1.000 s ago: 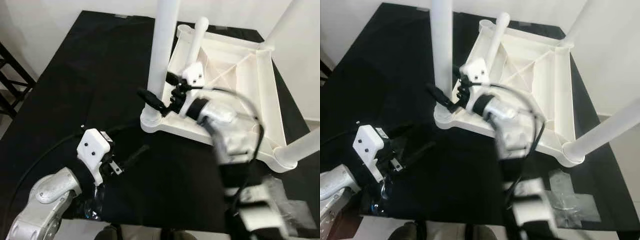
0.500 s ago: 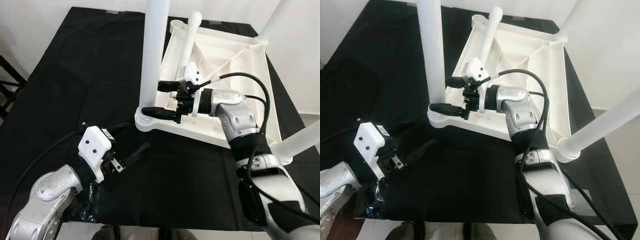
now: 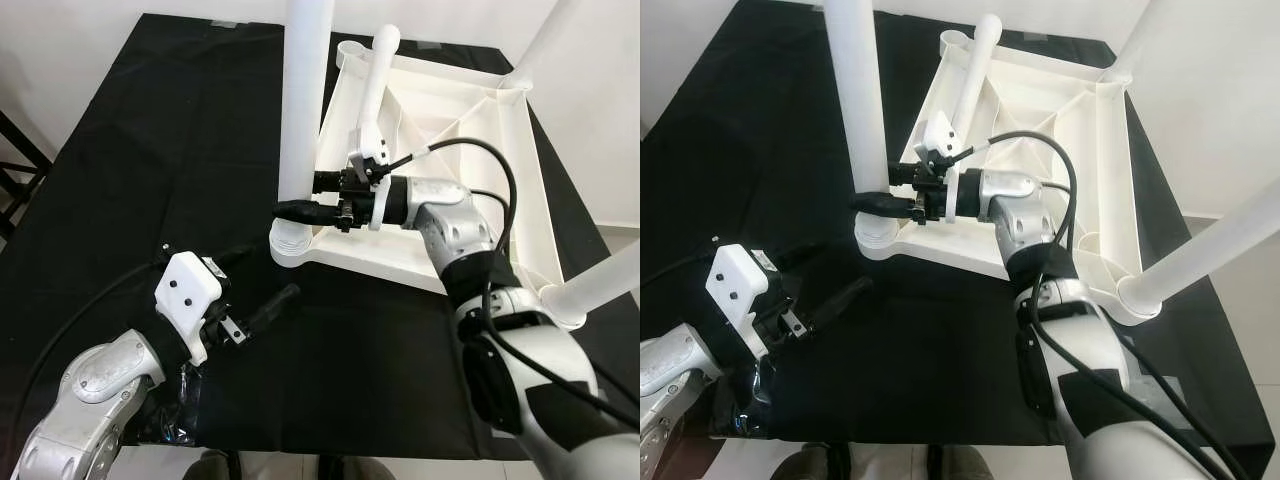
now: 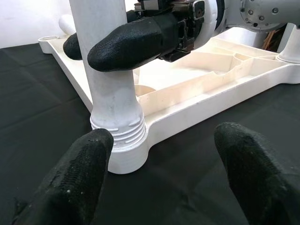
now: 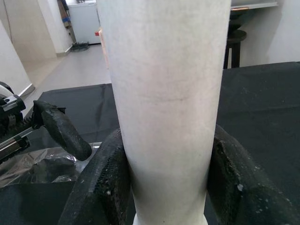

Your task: Building children table

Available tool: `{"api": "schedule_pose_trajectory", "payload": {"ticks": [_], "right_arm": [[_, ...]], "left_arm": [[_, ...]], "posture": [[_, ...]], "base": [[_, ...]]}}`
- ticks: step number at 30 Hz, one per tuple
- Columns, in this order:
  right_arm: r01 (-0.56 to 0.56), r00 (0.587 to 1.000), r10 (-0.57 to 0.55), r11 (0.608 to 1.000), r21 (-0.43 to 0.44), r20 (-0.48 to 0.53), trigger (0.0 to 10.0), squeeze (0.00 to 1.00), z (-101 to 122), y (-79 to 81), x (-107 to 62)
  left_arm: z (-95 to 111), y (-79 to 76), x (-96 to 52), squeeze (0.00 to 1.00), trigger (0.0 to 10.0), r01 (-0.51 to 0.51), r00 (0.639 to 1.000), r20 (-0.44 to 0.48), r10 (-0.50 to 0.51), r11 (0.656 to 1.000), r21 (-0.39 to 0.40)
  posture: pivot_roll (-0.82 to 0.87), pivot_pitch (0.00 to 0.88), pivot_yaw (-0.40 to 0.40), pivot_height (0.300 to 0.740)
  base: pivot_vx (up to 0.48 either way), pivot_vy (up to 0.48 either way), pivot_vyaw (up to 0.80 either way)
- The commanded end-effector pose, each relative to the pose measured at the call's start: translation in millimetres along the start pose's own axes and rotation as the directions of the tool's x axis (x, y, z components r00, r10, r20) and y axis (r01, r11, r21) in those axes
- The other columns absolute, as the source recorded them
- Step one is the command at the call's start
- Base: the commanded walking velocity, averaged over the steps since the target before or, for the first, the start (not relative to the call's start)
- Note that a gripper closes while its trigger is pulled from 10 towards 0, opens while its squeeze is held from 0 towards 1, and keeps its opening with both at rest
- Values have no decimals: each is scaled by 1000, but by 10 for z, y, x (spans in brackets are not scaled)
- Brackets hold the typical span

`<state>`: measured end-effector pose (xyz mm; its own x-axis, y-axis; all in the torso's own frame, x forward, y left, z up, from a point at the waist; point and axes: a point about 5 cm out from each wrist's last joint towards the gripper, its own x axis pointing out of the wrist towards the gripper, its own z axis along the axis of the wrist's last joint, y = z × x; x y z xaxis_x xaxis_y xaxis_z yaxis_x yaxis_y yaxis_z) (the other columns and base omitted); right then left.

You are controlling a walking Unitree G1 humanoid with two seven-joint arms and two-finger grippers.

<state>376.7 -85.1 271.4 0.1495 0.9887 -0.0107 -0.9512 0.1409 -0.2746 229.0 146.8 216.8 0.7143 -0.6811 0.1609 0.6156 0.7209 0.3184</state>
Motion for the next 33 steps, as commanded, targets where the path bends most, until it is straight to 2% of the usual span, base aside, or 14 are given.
{"api": "schedule_pose_trajectory", "payload": {"ticks": [1,10,11,12,13,14,15,17,26,27,29,30,32,33], "right_arm": [[-5,1000,6,1000,16,-21,0,0,-62,8,-18],[350,928,-345,937,13,-140,0,0,-434,135,-177],[517,844,-505,856,22,-182,0,0,-554,189,-173],[517,844,-505,856,22,-182,0,0,-554,189,-173],[635,756,-606,771,51,-246,0,0,-781,482,-83],[635,756,-606,771,51,-246,0,0,-781,482,-83],[727,664,-694,686,25,-278,0,0,-864,643,-39],[766,617,-736,643,-1,-279,0,0,-876,704,2],[778,598,-753,627,-26,-275,0,0,-830,650,85],[797,572,-768,603,-27,-289,10000,0,-796,662,85],[795,588,-766,606,10,-259,10000,0,-718,644,108],[764,641,-742,642,67,-195,10000,1000,-602,597,145],[764,641,-742,642,67,-195,10000,1000,-602,597,145],[692,722,-682,713,115,-117,10000,1000,-468,578,208]], "left_arm": [[8,-35,-27,0,10000,16,1000,-9,-15,1000,6],[0,-24,-36,0,10000,16,1000,-9,-16,1000,2],[0,-21,-41,0,10000,18,1000,-9,-18,1000,2],[0,-21,-41,0,10000,18,1000,-9,-18,1000,2],[4,-18,-39,0,10000,23,1000,-10,-23,1000,1],[4,-18,-39,0,10000,23,1000,-10,-23,1000,1],[1,-22,-38,0,10000,32,999,-12,-32,999,-3],[-2,-23,-29,0,10000,38,999,-13,-38,999,-4],[-10,-24,-46,0,10000,39,999,-17,-39,999,-2],[-7,-12,-50,0,10000,36,999,-18,-36,999,0],[-1,-4,-45,0,10000,36,999,-17,-36,999,2],[3,-8,-32,0,10000,39,999,-14,-39,999,3],[3,-8,-32,0,10000,39,999,-14,-39,999,3],[6,-17,-19,0,10000,41,999,-11,-41,999,1]], "posture": [[122,279,-125,740],[85,282,-126,740],[84,283,-129,740],[84,283,-129,740],[96,296,-109,740],[96,296,-109,740],[80,282,-97,740],[90,285,-105,740],[92,280,-114,740],[91,279,-110,740],[87,278,-106,740],[87,278,-106,740],[87,278,-106,740],[88,277,-110,740]], "base": [[0,0,0],[0,0,0],[0,0,0],[0,0,0],[0,0,0],[0,0,0],[0,0,0],[0,0,0],[0,0,0],[0,0,0],[0,0,0],[0,0,0],[0,0,0],[0,0,0]]}}
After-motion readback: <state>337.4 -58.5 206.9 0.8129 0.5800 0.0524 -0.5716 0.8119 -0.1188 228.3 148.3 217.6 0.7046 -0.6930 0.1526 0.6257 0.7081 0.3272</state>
